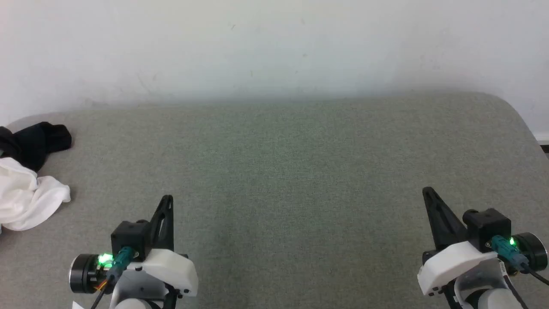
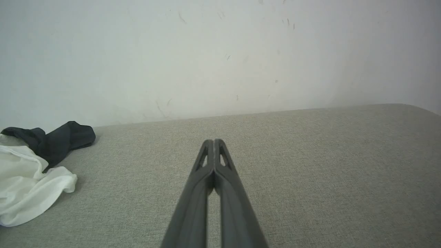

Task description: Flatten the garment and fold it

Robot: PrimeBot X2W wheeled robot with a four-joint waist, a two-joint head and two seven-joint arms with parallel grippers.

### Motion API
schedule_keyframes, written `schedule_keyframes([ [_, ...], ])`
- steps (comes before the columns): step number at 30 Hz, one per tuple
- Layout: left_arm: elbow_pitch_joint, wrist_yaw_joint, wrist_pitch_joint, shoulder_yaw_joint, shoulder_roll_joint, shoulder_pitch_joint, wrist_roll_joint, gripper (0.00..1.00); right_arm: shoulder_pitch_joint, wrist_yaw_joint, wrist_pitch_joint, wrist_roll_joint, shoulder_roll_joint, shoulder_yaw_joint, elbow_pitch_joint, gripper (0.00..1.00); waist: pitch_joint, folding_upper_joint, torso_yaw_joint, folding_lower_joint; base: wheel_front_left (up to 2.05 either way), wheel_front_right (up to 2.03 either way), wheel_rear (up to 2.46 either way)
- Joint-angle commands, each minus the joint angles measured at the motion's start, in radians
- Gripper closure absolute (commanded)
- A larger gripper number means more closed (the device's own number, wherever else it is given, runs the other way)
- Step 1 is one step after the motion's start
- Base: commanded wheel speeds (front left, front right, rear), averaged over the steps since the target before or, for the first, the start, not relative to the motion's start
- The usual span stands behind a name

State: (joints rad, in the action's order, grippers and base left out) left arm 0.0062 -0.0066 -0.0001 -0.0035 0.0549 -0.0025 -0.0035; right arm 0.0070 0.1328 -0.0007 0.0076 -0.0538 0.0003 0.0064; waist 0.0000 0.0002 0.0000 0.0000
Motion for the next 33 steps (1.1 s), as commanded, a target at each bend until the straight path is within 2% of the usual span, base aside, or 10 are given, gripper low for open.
schedule_keyframes([
  [1, -0.006, 0.007, 0.0, 0.004, -0.005, 0.003, 0.004, 1.0, -0.007, -0.002, 0.001, -0.008, 0.004, 0.0, -0.006, 1.0, 0.0, -0.0002, 0.0, 0.0, 0.0, 0.0, 0.0],
  [22, -0.006, 0.007, 0.0, 0.004, -0.005, 0.003, 0.004, 1.0, -0.007, -0.002, 0.001, -0.008, 0.004, 0.0, -0.006, 1.0, 0.0, -0.0002, 0.0, 0.0, 0.0, 0.0, 0.0],
  [23, 0.0, 0.0, 0.0, 0.0, 0.0, 0.0, 0.0, 0.0, 0.0, 0.0, 0.0, 0.0, 0.0, 0.0, 0.0, 0.0, 0.0, -0.0002, 0.0, 0.0, 0.0, 0.0, 0.0],
  [33, 0.012, 0.007, -0.012, -0.009, 0.0, -0.006, -0.007, 0.0, -0.003, 0.0, -0.01, 0.003, -0.001, -0.003, 0.006, 0.0, 0.0, -0.0002, 0.003, 0.0, 0.0, 0.0, 0.0],
])
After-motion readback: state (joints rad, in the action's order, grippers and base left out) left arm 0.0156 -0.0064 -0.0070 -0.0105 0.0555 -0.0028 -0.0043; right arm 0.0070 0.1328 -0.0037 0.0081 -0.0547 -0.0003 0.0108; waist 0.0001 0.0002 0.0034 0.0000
